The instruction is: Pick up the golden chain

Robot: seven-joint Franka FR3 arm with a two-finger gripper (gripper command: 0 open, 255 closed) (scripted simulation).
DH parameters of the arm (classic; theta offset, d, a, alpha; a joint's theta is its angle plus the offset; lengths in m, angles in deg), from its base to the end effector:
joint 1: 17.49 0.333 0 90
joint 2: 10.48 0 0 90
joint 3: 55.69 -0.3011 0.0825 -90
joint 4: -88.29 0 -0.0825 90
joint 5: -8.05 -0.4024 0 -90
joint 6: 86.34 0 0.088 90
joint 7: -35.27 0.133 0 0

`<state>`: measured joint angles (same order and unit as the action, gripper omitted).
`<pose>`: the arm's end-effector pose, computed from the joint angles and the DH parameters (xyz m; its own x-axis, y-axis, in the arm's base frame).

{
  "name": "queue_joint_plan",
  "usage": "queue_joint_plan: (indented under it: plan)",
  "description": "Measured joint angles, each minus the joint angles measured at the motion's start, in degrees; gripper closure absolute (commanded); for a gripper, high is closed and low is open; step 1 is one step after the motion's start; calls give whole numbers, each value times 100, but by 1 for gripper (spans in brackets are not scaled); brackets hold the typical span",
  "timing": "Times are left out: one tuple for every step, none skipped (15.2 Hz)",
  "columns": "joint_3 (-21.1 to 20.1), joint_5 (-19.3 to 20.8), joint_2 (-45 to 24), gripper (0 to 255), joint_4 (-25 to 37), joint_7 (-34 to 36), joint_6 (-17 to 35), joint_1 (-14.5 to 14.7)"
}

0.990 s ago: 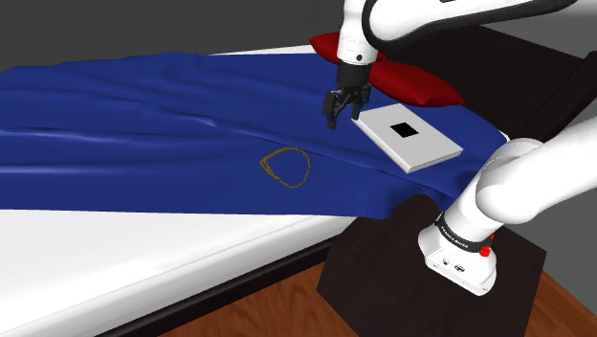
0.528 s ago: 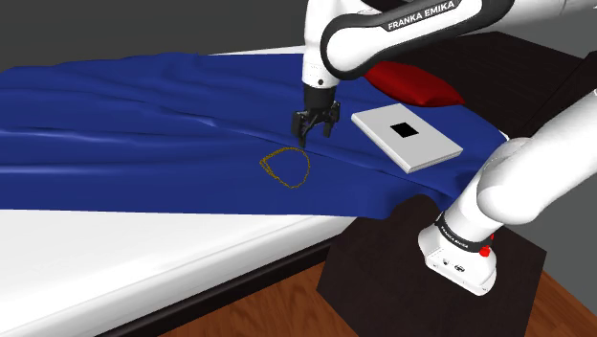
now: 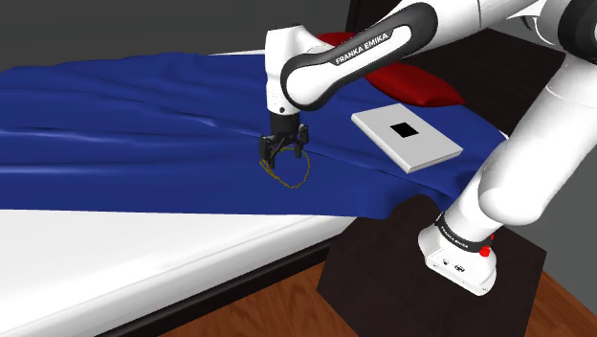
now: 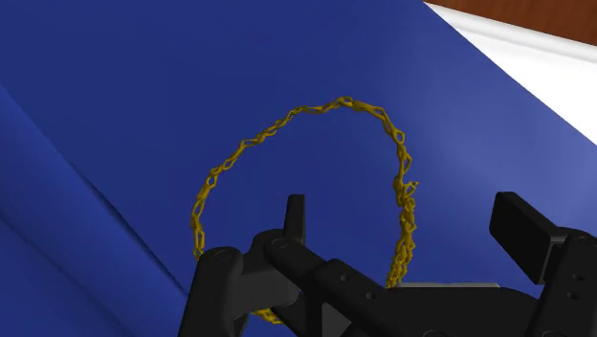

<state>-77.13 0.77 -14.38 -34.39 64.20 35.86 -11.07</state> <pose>0.4851 0.2658 0.3181 0.9881 -0.0846 -0.1285 -0.0946 -0.9928 -0.0738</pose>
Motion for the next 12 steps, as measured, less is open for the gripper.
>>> queue_joint_plan:
  plan:
    - [-22, 58, -207, 0, 108, 87, 77, 39]
    - [-43, 103, -367, 0, 219, 172, 112, 82]
    - [-53, 134, -474, 0, 235, 220, 195, 110]
    - [-54, 165, -569, 0, 256, 249, 262, 127]
    - [-50, 186, -632, 0, 248, 259, 329, 135]
    - [-45, 209, -698, 0, 238, 268, 402, 143]
    - [-40, 224, -744, 0, 221, 269, 462, 146]
    - [-36, 238, -789, 0, 180, 273, 546, 152]
    - [-30, 264, -856, 0, 182, 286, 608, 162]
    - [-28, 277, -895, 0, 165, 295, 663, 170]
    - [-27, 279, -904, 255, 144, 294, 693, 171]
    - [-27, 279, -906, 255, 130, 292, 709, 171]
